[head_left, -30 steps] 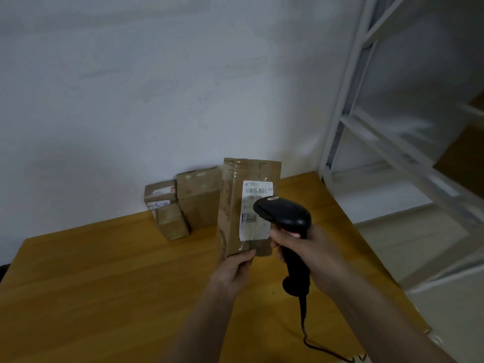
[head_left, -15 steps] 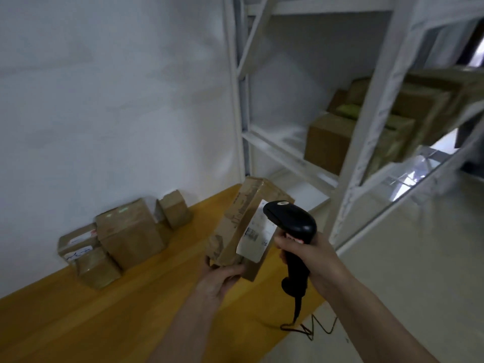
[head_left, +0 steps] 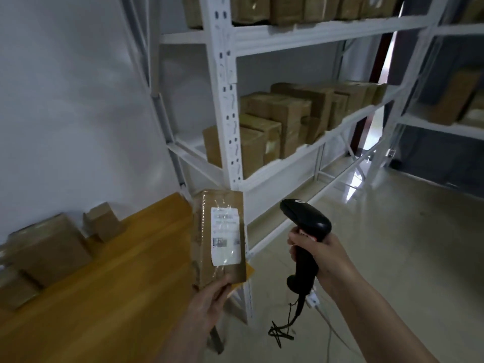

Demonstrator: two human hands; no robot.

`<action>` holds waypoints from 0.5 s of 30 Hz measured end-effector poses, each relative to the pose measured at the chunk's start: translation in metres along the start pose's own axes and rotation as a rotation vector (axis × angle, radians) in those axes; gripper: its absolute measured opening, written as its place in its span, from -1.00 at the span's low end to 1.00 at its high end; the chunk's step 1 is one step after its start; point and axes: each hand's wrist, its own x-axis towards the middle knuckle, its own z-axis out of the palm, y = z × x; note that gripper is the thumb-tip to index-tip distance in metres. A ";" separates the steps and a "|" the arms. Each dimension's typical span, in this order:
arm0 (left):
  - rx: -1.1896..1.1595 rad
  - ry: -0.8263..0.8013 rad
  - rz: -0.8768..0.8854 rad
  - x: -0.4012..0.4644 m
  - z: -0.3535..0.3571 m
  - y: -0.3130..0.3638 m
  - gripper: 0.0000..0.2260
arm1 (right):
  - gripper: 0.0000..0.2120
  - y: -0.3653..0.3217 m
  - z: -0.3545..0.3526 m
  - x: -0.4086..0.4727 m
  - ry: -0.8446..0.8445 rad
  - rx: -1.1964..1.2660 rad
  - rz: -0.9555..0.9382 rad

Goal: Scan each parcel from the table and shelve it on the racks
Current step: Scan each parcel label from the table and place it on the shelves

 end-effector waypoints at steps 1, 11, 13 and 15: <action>-0.023 -0.005 0.019 -0.003 0.007 -0.013 -0.49 | -0.87 -0.003 -0.012 -0.004 0.002 0.010 0.005; 0.040 -0.202 0.006 -0.029 0.108 -0.086 -0.57 | -0.88 -0.040 -0.100 -0.022 0.047 0.051 -0.035; 0.079 -0.225 0.055 -0.030 0.128 -0.083 -0.42 | -0.84 -0.050 -0.111 -0.017 0.055 0.076 -0.047; 0.106 -0.260 0.097 -0.031 0.150 -0.078 -0.28 | -0.85 -0.063 -0.121 -0.011 0.051 0.105 -0.067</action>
